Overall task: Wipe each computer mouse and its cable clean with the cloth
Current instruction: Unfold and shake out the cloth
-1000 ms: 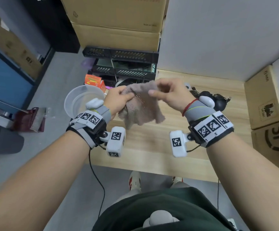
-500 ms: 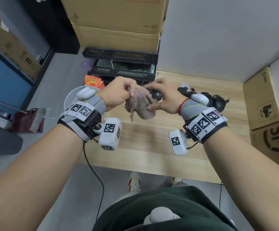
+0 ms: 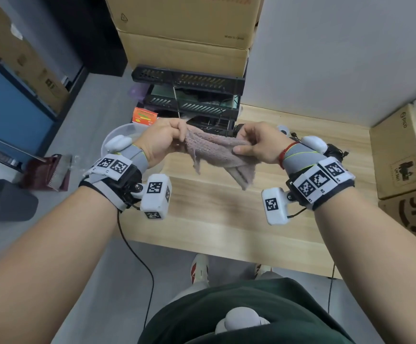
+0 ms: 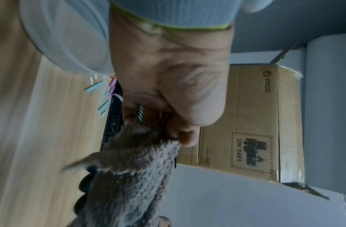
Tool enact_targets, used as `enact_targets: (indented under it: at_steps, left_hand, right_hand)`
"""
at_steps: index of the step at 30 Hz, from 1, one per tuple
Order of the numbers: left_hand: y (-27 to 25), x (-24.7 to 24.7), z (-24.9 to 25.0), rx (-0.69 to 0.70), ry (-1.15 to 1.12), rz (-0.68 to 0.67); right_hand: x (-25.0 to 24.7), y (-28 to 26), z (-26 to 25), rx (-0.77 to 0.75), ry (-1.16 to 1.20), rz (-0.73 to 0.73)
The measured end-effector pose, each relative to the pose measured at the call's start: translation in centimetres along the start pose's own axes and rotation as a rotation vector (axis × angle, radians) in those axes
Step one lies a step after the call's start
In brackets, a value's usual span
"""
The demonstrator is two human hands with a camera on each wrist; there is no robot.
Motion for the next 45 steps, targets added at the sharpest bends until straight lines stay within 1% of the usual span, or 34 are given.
enact_targets:
  at_steps: [2, 5, 6, 8, 10, 12, 13, 15, 16, 18, 19, 20, 21, 23, 26, 28, 30, 31, 33, 34, 36, 37, 39, 41, 42, 43, 44, 45]
  left_hand:
    - [0.1, 0.0, 0.3, 0.04, 0.088, -0.007]
    - [0.3, -0.2, 0.4, 0.063, 0.245, -0.008]
    - [0.4, -0.3, 0.4, 0.064, 0.279, -0.004]
    - [0.5, 0.0, 0.2, 0.042, 0.312, -0.009]
    - [0.4, 1.3, 0.2, 0.008, 0.248, -0.037]
    - [0.2, 3.4, 0.9, 0.041, 0.193, -0.095]
    - [0.4, 4.2, 1.3, 0.07, 0.21, -0.117]
    - [0.8, 5.9, 2.2, 0.128, 0.348, -0.145]
    - [1.0, 6.4, 2.4, 0.15, 0.451, -0.121]
    - [1.5, 6.4, 2.9, 0.199, 0.67, -0.019]
    - [1.7, 6.2, 2.9, 0.215, 0.742, 0.03]
    - [1.9, 6.1, 3.0, 0.227, 0.764, 0.058]
    - [1.9, 5.9, 2.9, 0.222, 0.755, 0.063]
    - [1.9, 5.8, 2.7, 0.181, 0.748, 0.02]
    - [1.9, 5.3, 2.3, 0.129, 0.87, -0.005]
    - [2.0, 4.9, 1.6, 0.081, 0.935, -0.022]
    - [1.9, 4.8, 0.7, 0.051, 1.016, -0.075]
    - [1.8, 4.8, 0.3, 0.042, 1.003, -0.098]
    - [1.8, 4.6, -0.2, 0.035, 0.903, -0.112]
    - [2.1, 4.5, -0.6, 0.022, 0.825, -0.086]
    - [2.3, 4.2, -1.4, -0.048, 0.619, -0.014]
    - [2.4, 4.3, -1.8, -0.096, 0.5, 0.016]
    - [2.5, 4.7, -2.3, -0.172, 0.304, 0.033]
    - [2.3, 5.0, -2.5, -0.208, 0.143, 0.027]
    - [2.1, 4.9, -2.8, -0.227, 0.081, 0.026]
    - [1.9, 4.9, -2.9, -0.238, 0.042, 0.021]
    - [1.8, 4.8, -3.5, -0.255, 0.017, 0.015]
    - [1.7, 4.5, -4.1, -0.277, -0.008, 0.011]
  right_hand:
    - [-1.1, 0.0, 0.1, 0.013, -0.017, 0.067]
    - [-2.8, -0.4, -0.7, 0.008, 0.047, 0.202]
    - [-3.4, -0.5, -1.2, -0.022, 0.046, 0.252]
    - [-4.3, -0.7, -2.6, -0.099, 0.014, 0.292]
    - [-4.6, -1.0, -4.2, -0.157, -0.024, 0.269]
    - [-4.6, -1.3, -6.0, -0.217, -0.094, 0.24]
    - [-4.6, -1.3, -6.8, -0.241, -0.119, 0.226]
    - [-4.7, -1.5, -7.8, -0.262, -0.126, 0.198]
    - [-4.8, -1.5, -8.0, -0.264, -0.132, 0.19]
    - [-5.1, -1.6, -8.0, -0.254, -0.168, 0.187]
    - [-5.3, -1.6, -7.9, -0.24, -0.187, 0.19]
    - [-5.6, -1.8, -7.6, -0.221, -0.211, 0.201]
    - [-5.8, -2.0, -7.3, -0.203, -0.239, 0.213]
    - [-6.3, -2.4, -6.8, -0.18, -0.305, 0.258]
    - [-6.6, -2.6, -6.3, -0.166, -0.357, 0.312]
    - [-6.4, -2.5, -6.3, -0.167, -0.36, 0.312]
    - [-6.3, -2.4, -6.5, -0.175, -0.348, 0.316]
    - [-6.3, -2.4, -6.6, -0.179, -0.338, 0.316]
    - [-6.2, -2.3, -6.6, -0.173, -0.337, 0.302]
    - [-6.0, -2.1, -6.7, -0.165, -0.341, 0.288]
    - [-4.7, -1.9, -6.8, -0.152, -0.342, 0.239]
    - [-3.5, -1.8, -6.9, -0.162, -0.337, 0.184]
    - [-0.4, -1.5, -7.0, -0.19, -0.283, 0.027]
    - [2.0, -1.2, -6.3, -0.177, -0.169, -0.111]
    - [2.6, -0.9, -5.9, -0.169, -0.068, -0.132]
    - [2.1, -0.8, -5.7, -0.171, 0.037, -0.097]
    - [1.4, -0.4, -5.2, -0.18, 0.114, -0.026]
    - [0.5, 0.2, -4.7, -0.202, 0.129, 0.056]
Point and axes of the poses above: each hand's wrist, its own y-axis towards the middle knuckle, its own x-axis out of the palm, z = x × y, the point moved 8 cm from there along y, towards the middle knuckle, and after that the axes turned 1 degree about y, right-handed, at the moved point
